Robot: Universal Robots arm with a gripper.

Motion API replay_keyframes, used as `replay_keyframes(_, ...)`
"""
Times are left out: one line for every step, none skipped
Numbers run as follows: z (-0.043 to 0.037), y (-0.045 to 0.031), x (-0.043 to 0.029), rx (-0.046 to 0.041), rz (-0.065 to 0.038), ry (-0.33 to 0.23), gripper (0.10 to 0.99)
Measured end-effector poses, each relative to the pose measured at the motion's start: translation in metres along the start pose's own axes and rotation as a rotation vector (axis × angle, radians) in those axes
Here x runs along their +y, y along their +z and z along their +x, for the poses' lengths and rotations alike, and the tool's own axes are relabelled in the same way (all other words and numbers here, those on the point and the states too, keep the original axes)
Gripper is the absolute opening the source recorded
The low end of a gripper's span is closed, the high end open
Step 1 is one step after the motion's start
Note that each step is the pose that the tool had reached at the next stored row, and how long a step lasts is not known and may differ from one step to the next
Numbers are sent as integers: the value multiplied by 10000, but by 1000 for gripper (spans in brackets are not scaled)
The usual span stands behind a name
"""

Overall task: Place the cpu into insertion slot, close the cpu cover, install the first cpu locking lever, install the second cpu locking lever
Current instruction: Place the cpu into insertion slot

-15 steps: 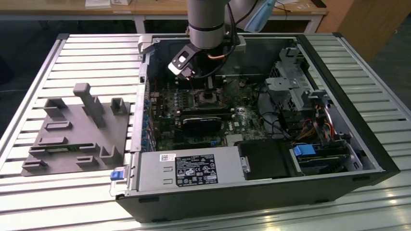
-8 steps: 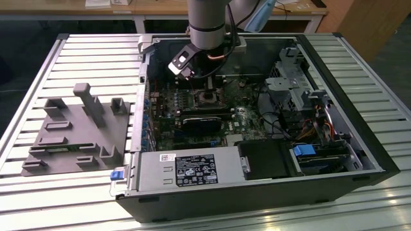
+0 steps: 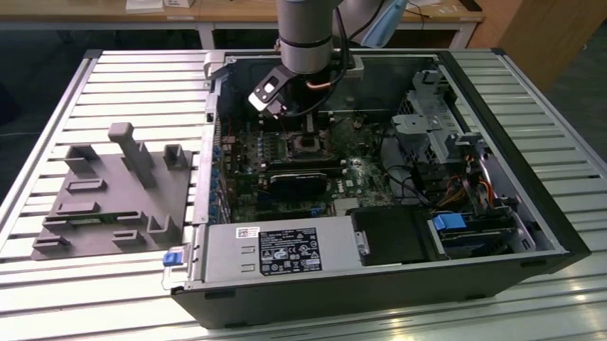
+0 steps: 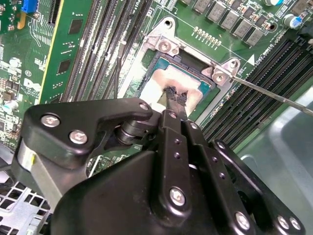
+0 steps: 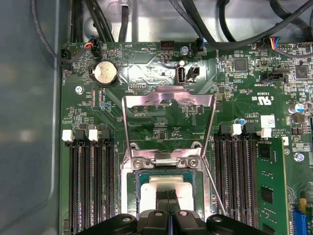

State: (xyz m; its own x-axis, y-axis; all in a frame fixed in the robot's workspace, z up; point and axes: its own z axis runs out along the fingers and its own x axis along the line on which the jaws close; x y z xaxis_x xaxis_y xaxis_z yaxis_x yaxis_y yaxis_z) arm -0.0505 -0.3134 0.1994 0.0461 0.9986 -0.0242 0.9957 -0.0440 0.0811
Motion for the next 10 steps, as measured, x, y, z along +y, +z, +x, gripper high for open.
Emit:
replay_keyframes(0,2,0,0,0,1,102)
replay_keyframes(0,4,-1,-1,1,0,102)
replay_keyframes(0,4,-1,-1,1,0,102)
replay_keyframes(0,5,-1,-1,2,0,102)
replay_keyframes(0,6,-1,1,1,0,102)
replay_keyframes(0,5,0,3,-1,0,102)
replay_keyframes(1,1,0,8,-4,1,102)
replay_keyframes(2,-9,2,16,-9,1,102)
replay_keyframes(1,-30,3,9,-5,1,102)
replay_keyframes(-1,-55,5,3,-1,0,102)
